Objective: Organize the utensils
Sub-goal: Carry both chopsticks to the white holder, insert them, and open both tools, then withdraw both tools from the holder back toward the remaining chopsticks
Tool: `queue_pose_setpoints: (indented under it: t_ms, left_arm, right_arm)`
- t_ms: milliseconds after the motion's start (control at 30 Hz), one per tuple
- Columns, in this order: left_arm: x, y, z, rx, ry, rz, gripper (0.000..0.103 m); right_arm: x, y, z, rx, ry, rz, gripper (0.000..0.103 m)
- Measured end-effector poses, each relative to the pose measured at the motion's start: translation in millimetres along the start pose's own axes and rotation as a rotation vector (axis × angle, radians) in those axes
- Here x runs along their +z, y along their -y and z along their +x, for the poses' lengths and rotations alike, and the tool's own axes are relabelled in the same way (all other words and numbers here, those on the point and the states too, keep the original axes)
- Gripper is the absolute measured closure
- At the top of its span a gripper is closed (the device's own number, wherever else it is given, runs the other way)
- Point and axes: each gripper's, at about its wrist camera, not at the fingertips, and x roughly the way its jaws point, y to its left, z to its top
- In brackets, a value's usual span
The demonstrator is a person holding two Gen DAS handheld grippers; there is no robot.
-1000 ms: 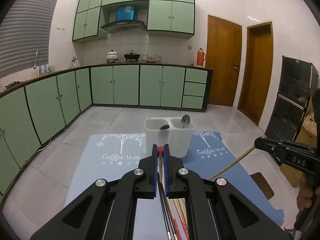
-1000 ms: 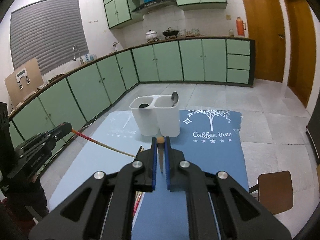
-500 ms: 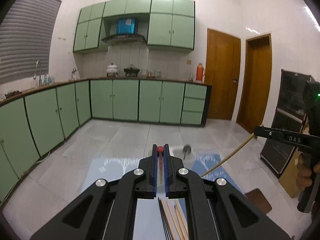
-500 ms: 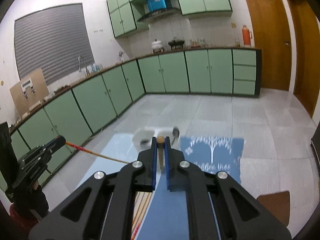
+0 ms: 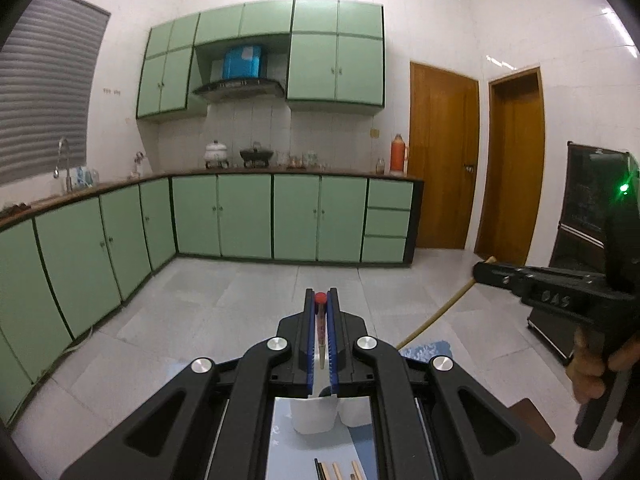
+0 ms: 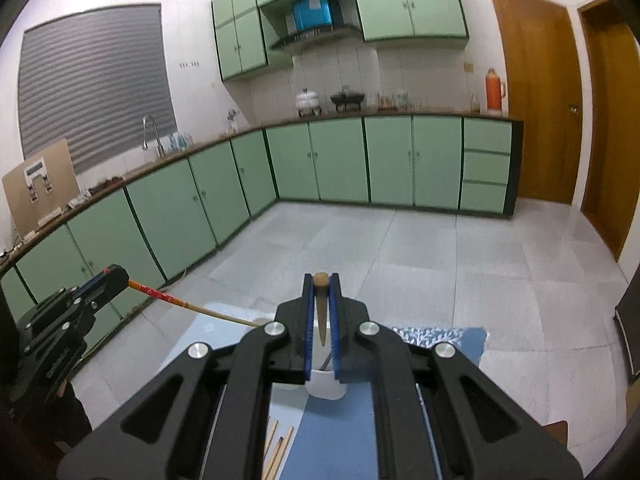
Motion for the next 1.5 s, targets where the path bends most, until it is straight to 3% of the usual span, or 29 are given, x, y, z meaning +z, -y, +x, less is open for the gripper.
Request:
queue_pose_setpoints:
  t_ms: [300, 433, 800, 967, 1167, 1300, 1500]
  left_arm:
    - [-16, -9, 47, -0.009, -0.112, -0.032, 0.097]
    - [-23, -14, 56, -0.007, -0.143, -0.035, 0.092]
    - [-28, -19, 4, 0.03, -0.074, -0.038, 0.056]
    - [-49, -19, -29, 0.047, -0.063, -0.029, 0.048]
    - [-101, -10, -59, 0.065, -0.106, -0.004, 0.035]
    - [-142, -5, -71, 0.056, -0.148, -0.01, 0.018]
    - [-192, -5, -83, 0.058, -0.189, -0.004, 0.014]
  right_arm:
    - [-15, -2, 63, 0.013, -0.114, 0.008, 0.097]
    - [-21, -5, 63, 0.024, -0.117, 0.003, 0.091]
    - [-47, 4, -11, -0.036, 0.04, -0.015, 0.049]
    - [-88, 7, -52, -0.06, 0.094, -0.011, 0.036]
    - [-153, -4, -78, -0.071, 0.083, -0.003, 0.023]
    - [-197, -18, -85, -0.079, 0.087, 0.03, 0.008]
    - [-248, -37, -76, -0.079, 0.02, 0.061, 0.005]
